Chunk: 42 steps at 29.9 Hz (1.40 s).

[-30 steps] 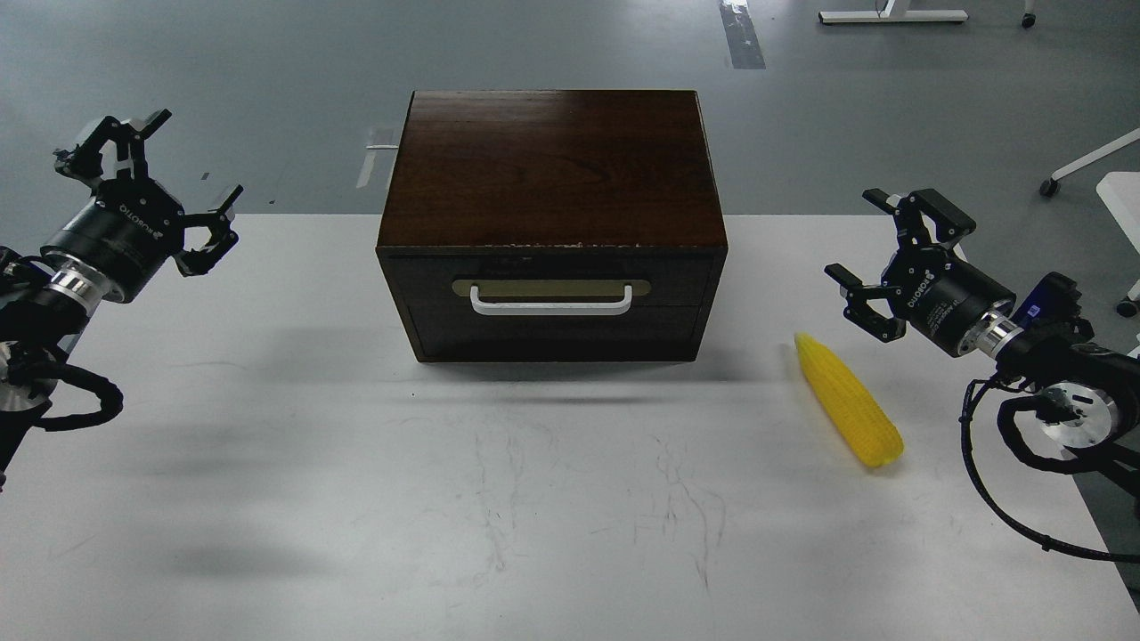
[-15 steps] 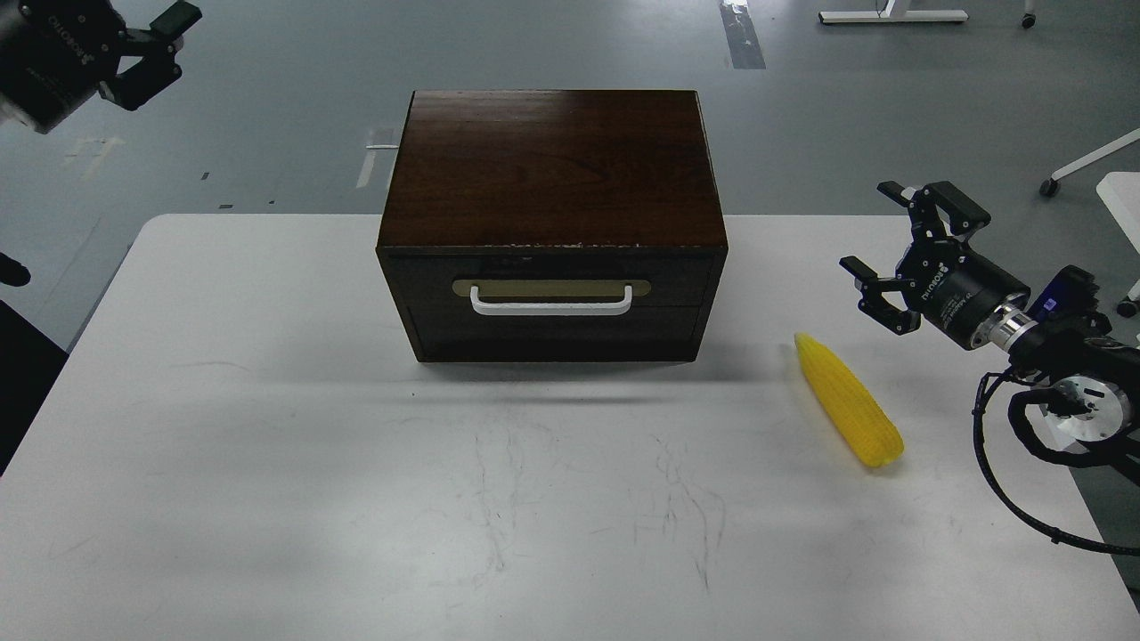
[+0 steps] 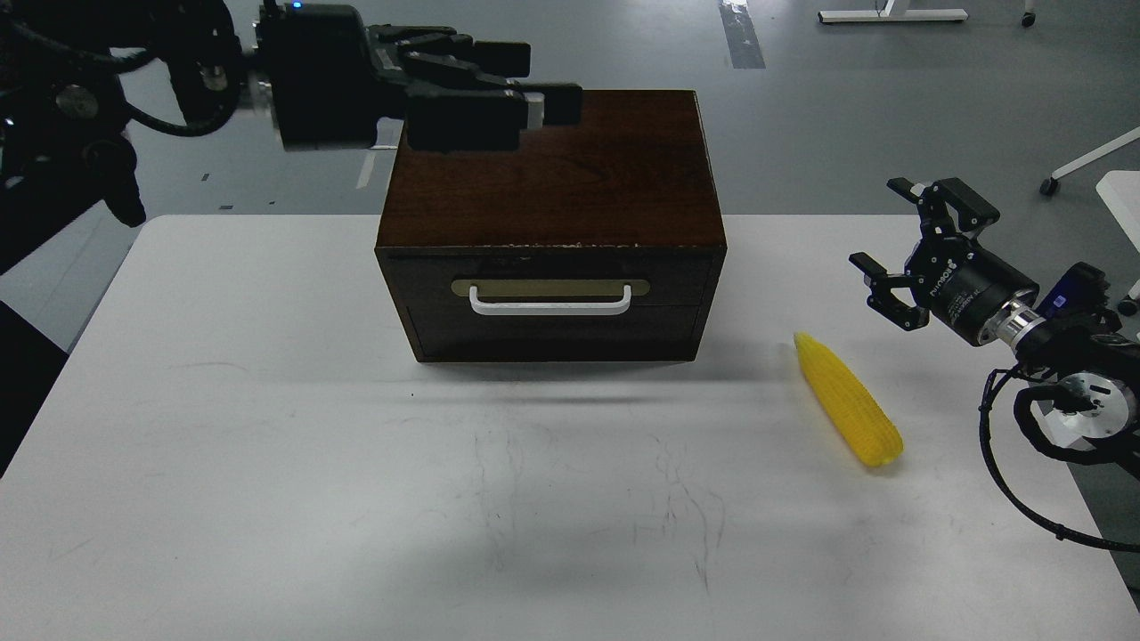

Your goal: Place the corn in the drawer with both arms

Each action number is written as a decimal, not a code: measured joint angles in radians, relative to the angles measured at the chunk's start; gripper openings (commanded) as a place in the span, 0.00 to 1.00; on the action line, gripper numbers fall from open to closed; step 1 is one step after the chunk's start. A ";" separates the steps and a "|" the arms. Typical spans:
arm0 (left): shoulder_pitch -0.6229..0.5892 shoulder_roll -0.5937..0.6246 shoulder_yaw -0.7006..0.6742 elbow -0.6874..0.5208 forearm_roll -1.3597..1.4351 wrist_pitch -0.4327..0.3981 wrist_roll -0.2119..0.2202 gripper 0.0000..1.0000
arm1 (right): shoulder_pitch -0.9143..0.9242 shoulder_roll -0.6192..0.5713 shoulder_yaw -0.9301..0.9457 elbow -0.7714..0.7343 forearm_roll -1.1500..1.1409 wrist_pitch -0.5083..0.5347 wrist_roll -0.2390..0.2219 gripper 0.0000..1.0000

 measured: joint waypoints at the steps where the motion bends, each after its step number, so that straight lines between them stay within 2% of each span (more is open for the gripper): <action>1: -0.018 -0.024 0.030 -0.011 0.071 0.000 0.000 0.98 | 0.000 0.000 0.000 0.000 0.000 -0.003 0.000 1.00; 10: -0.223 -0.162 0.404 -0.007 0.419 0.000 0.000 0.98 | 0.000 0.000 0.002 0.000 0.000 -0.052 0.000 1.00; 15: -0.261 -0.205 0.536 0.012 0.525 0.000 0.000 0.98 | 0.001 0.000 0.007 0.000 0.000 -0.056 0.000 1.00; 30: -0.254 -0.309 0.596 0.126 0.554 0.000 0.000 0.98 | 0.000 -0.009 0.017 -0.001 0.000 -0.056 0.000 1.00; 42: -0.251 -0.317 0.655 0.187 0.554 0.000 0.000 0.98 | -0.009 -0.011 0.017 -0.001 0.000 -0.060 0.000 1.00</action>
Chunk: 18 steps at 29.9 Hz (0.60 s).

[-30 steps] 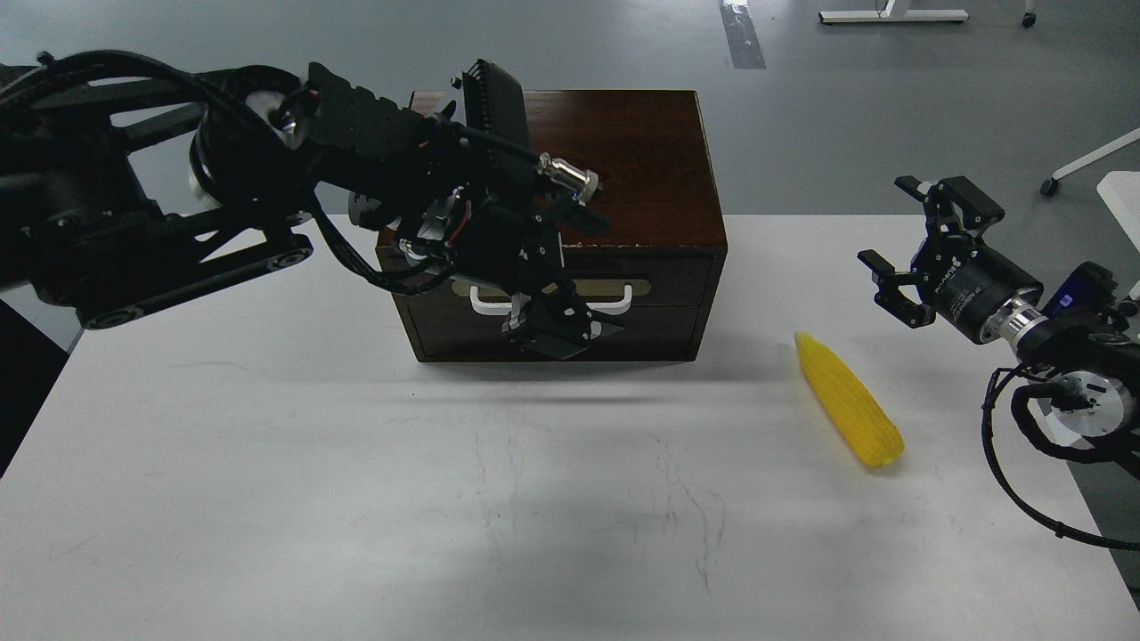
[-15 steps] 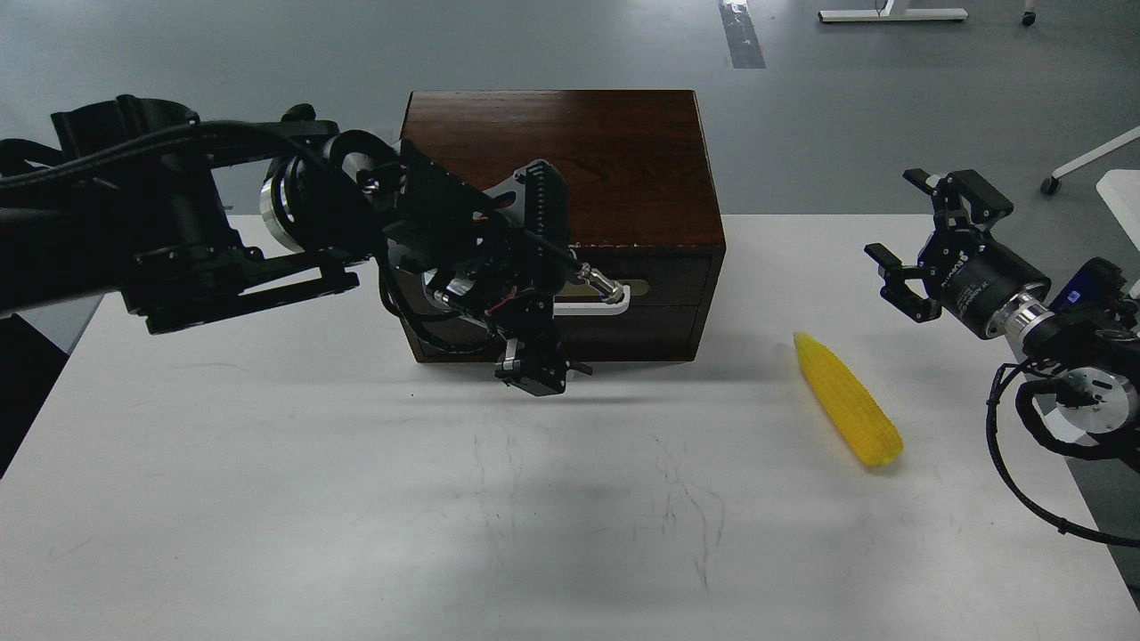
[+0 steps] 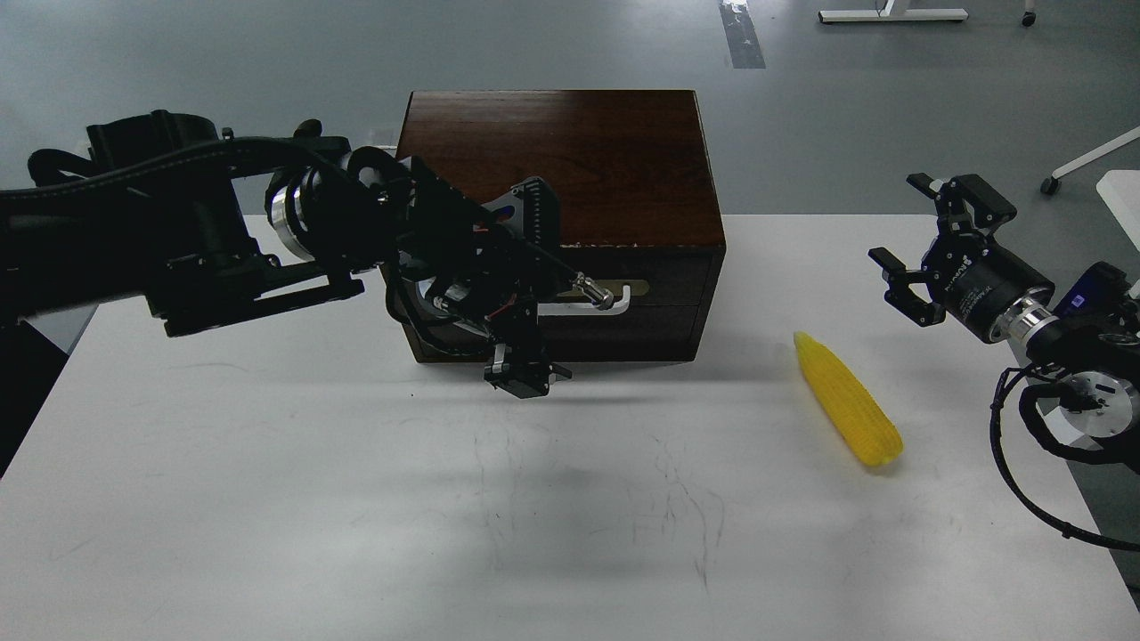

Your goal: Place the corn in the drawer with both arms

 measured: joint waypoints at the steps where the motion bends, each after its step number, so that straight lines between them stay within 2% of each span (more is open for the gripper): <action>1: 0.001 0.000 0.001 0.002 0.000 0.000 0.000 0.98 | 0.000 0.000 0.000 0.000 0.000 0.000 0.000 1.00; 18: 0.018 0.005 0.030 0.007 0.000 0.000 0.000 0.98 | -0.002 0.003 0.001 0.000 0.000 -0.007 0.000 1.00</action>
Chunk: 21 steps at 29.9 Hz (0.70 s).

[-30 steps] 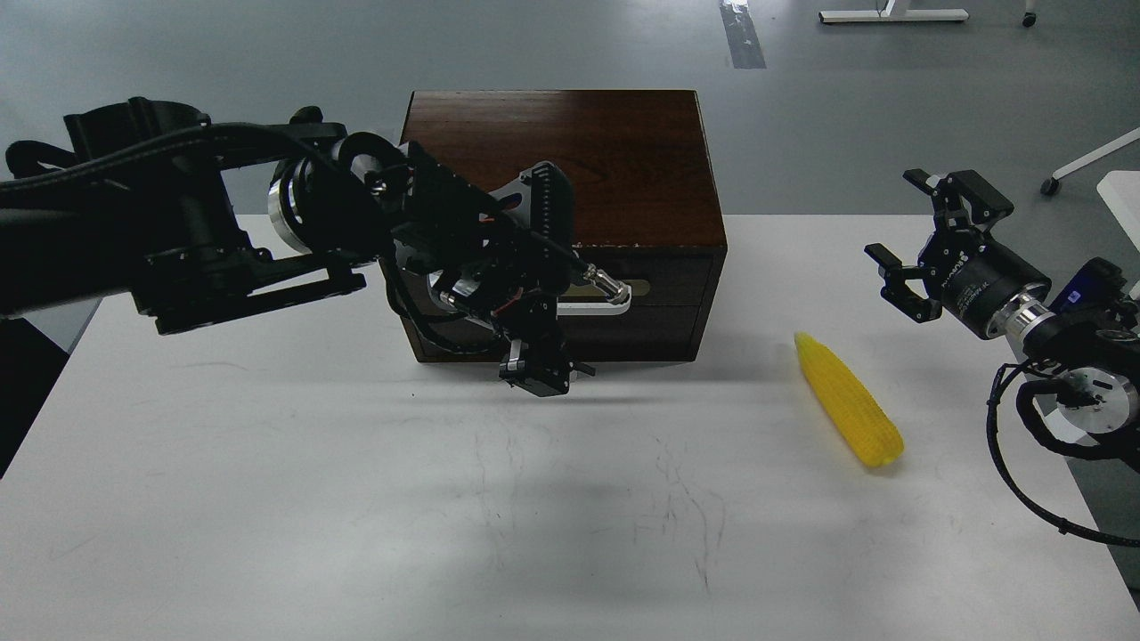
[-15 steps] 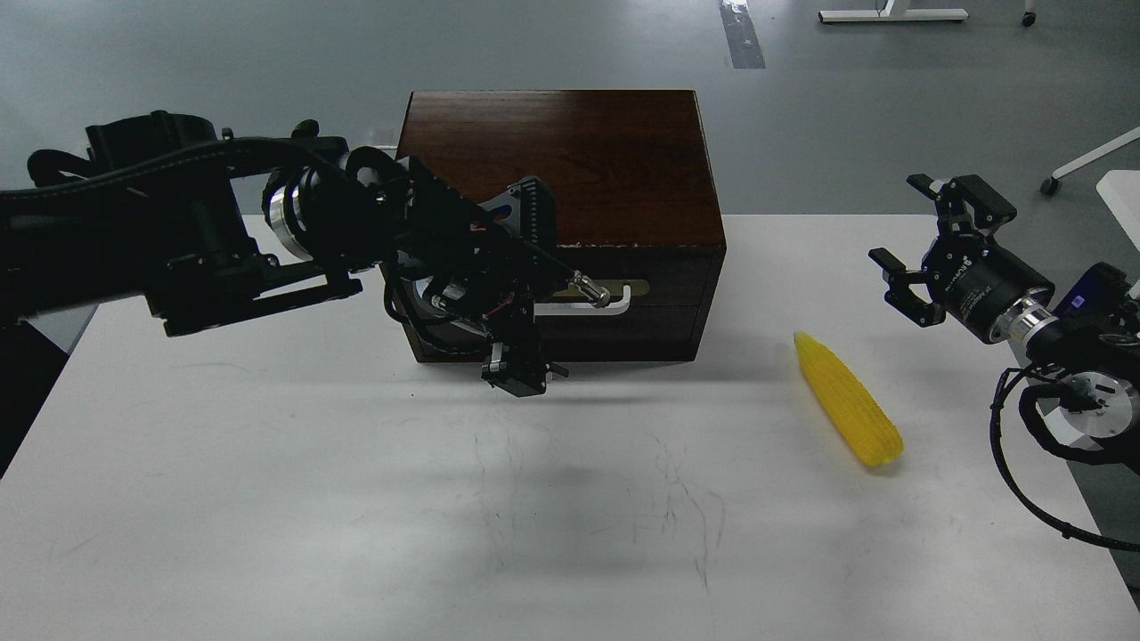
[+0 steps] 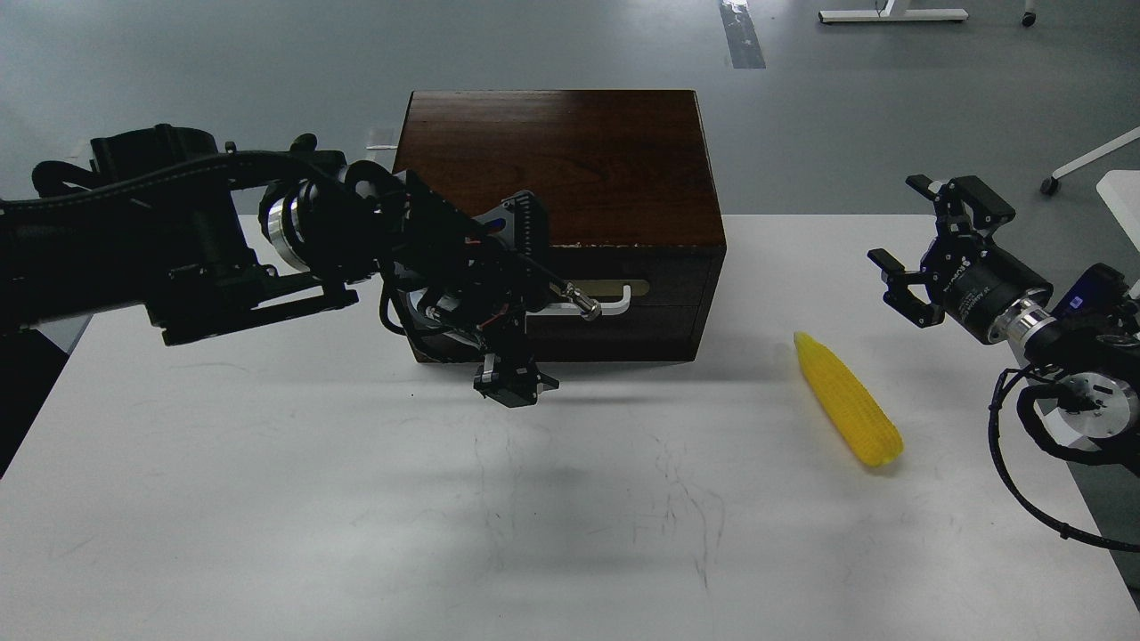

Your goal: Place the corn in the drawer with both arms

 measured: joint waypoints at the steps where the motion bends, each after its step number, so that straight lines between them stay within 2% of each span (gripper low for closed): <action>1: 0.000 0.001 0.001 0.001 0.000 0.000 0.000 0.98 | 0.000 0.000 0.000 0.000 0.000 -0.001 0.000 1.00; 21: -0.002 -0.008 0.022 0.029 0.000 0.000 0.000 0.98 | -0.003 -0.001 0.000 0.000 0.000 -0.003 0.000 1.00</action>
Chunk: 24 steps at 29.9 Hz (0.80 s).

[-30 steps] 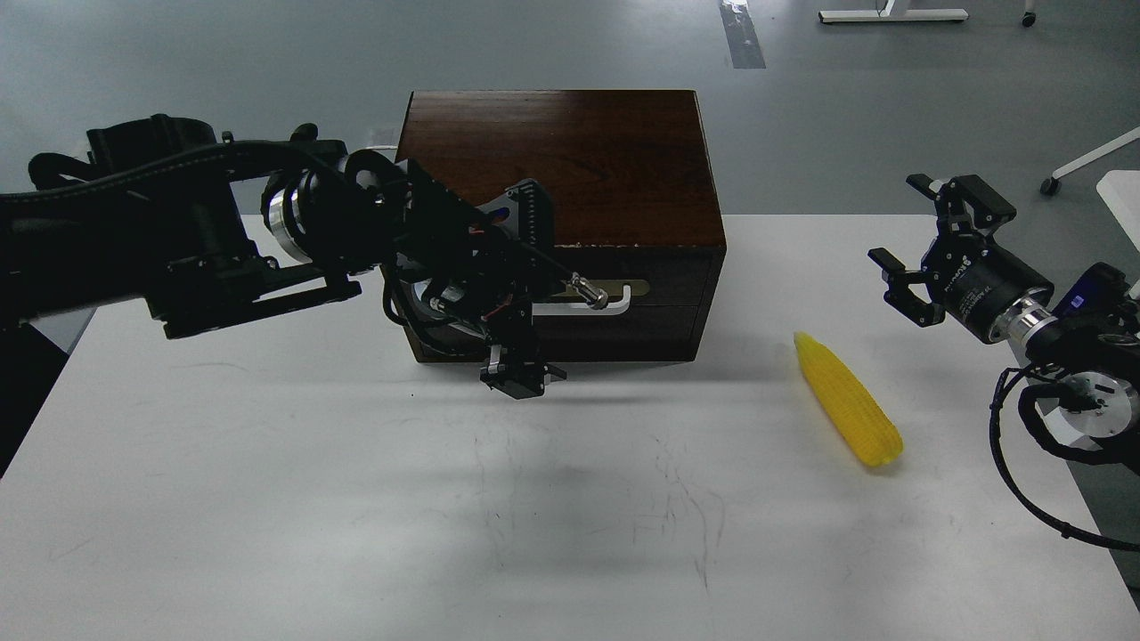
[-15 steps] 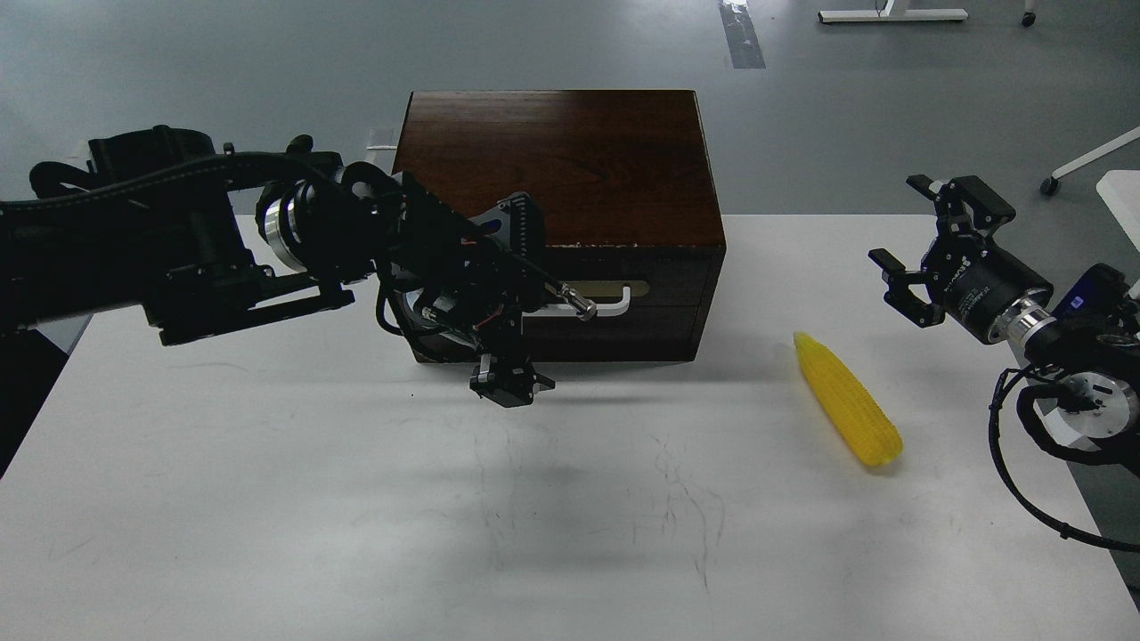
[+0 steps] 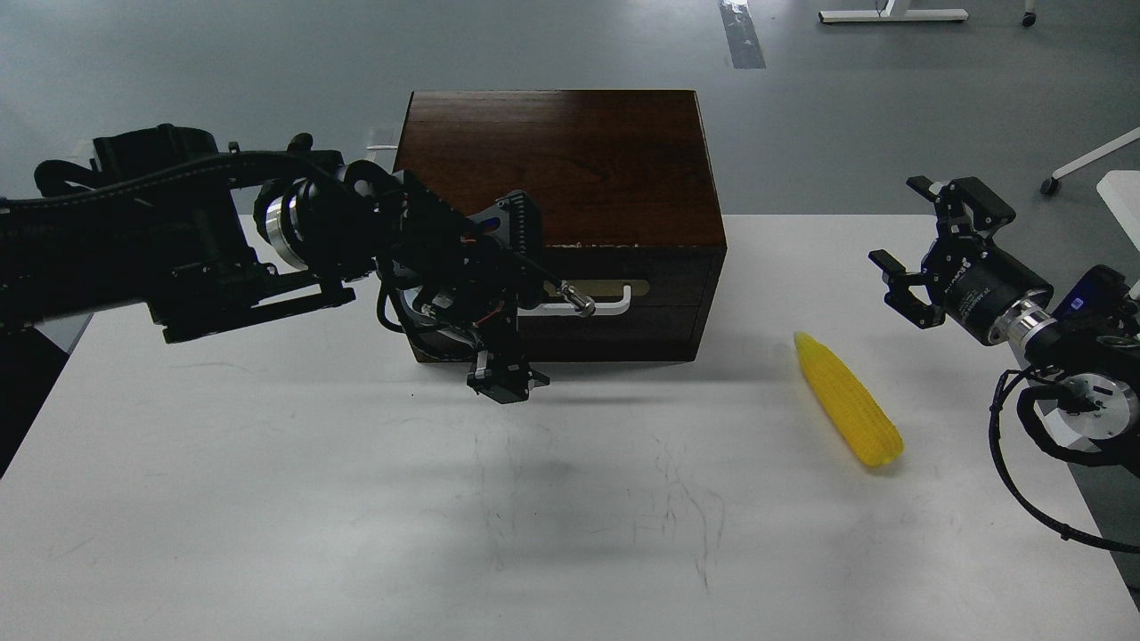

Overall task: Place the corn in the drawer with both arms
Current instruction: 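Pull the drawer handle toward the robot with the left gripper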

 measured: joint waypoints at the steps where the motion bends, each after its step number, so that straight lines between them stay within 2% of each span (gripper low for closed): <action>1: 0.000 0.000 0.005 0.000 0.000 0.000 0.000 0.98 | 0.000 0.000 0.000 0.000 0.000 0.000 0.000 1.00; 14: 0.002 0.000 0.015 -0.038 0.000 0.000 0.000 0.98 | -0.002 -0.002 0.000 0.000 0.000 -0.001 0.000 1.00; 24: -0.005 0.011 0.015 -0.140 0.000 0.000 0.001 0.98 | -0.003 0.000 0.000 0.000 0.000 -0.006 0.000 1.00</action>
